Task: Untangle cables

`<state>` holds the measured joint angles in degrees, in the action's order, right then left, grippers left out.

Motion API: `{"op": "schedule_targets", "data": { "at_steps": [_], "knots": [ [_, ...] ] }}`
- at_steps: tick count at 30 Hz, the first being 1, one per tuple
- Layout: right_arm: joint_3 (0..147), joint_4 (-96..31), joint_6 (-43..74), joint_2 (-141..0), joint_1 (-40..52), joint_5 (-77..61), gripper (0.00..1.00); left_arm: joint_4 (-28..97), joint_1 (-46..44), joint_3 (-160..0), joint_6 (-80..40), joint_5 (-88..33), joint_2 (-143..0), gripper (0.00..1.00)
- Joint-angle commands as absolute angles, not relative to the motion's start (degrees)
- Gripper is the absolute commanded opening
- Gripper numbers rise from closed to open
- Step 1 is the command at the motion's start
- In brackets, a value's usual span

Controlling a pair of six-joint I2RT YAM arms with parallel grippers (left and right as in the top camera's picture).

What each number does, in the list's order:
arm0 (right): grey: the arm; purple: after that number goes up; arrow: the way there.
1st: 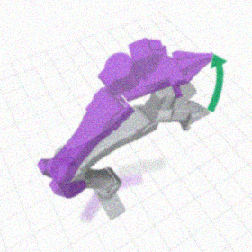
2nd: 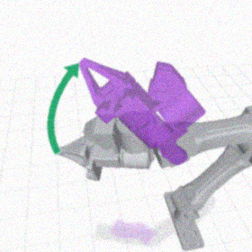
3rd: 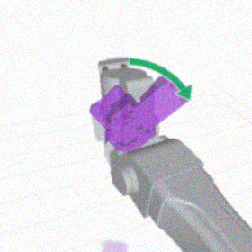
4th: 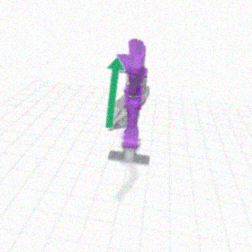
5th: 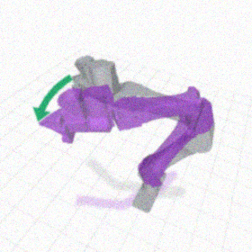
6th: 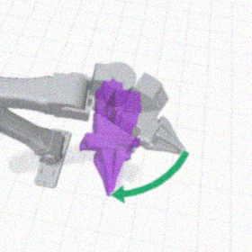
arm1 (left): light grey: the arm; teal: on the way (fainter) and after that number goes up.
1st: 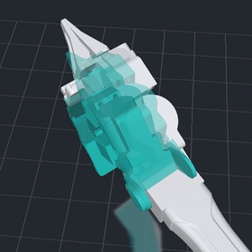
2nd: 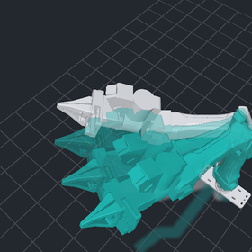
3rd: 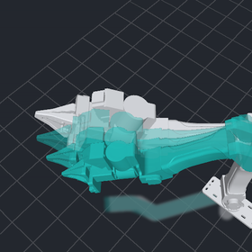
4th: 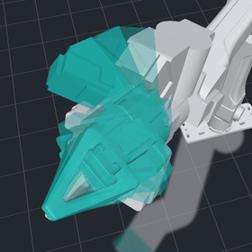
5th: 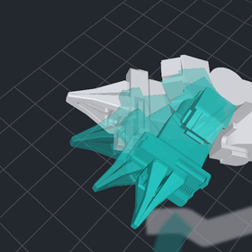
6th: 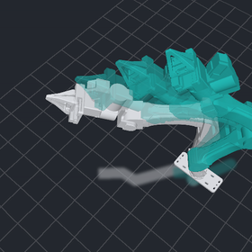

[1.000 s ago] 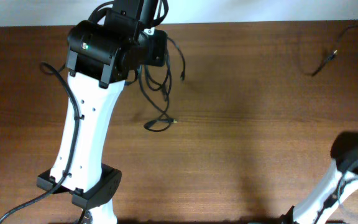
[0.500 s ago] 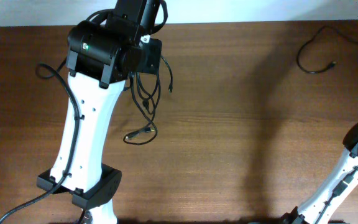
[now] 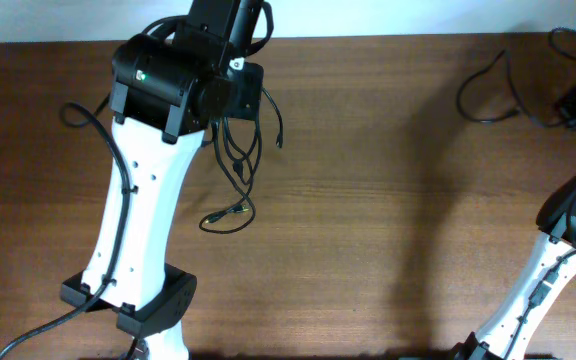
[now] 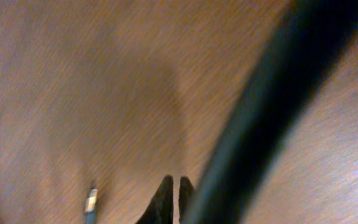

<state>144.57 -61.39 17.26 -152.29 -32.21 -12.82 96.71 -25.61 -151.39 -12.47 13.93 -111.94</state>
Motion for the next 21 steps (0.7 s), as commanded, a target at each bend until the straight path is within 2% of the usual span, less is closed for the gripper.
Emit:
{"op": "schedule_targets", "data": {
  "at_steps": [1, 5, 9, 16, 21],
  "knots": [
    [146.5, -69.1, 15.9, -144.3, -30.4, -21.7, 0.04, 96.7, -26.0, -151.6, -13.2, 11.2, -110.3, 0.0],
    [146.6, -75.9, 13.9, -141.0, -30.3, -25.1, 0.04, 96.7, -26.3, -151.6, -13.2, 8.4, -110.3, 0.0],
    [146.7, -71.9, 12.1, -140.5, -30.9, -24.8, 0.04, 96.7, -27.7, -151.5, -13.2, 8.4, -110.3, 0.0],
    [146.7, -44.9, 19.4, -140.6, -30.5, -12.7, 0.04, 96.7, -28.1, -151.5, -13.2, 8.8, -110.3, 0.0],
    [146.7, -26.9, 18.8, -141.4, -27.0, 5.7, 0.04, 96.4, -28.1, -151.5, -13.2, 11.1, -110.3, 0.0]
  ]
}}
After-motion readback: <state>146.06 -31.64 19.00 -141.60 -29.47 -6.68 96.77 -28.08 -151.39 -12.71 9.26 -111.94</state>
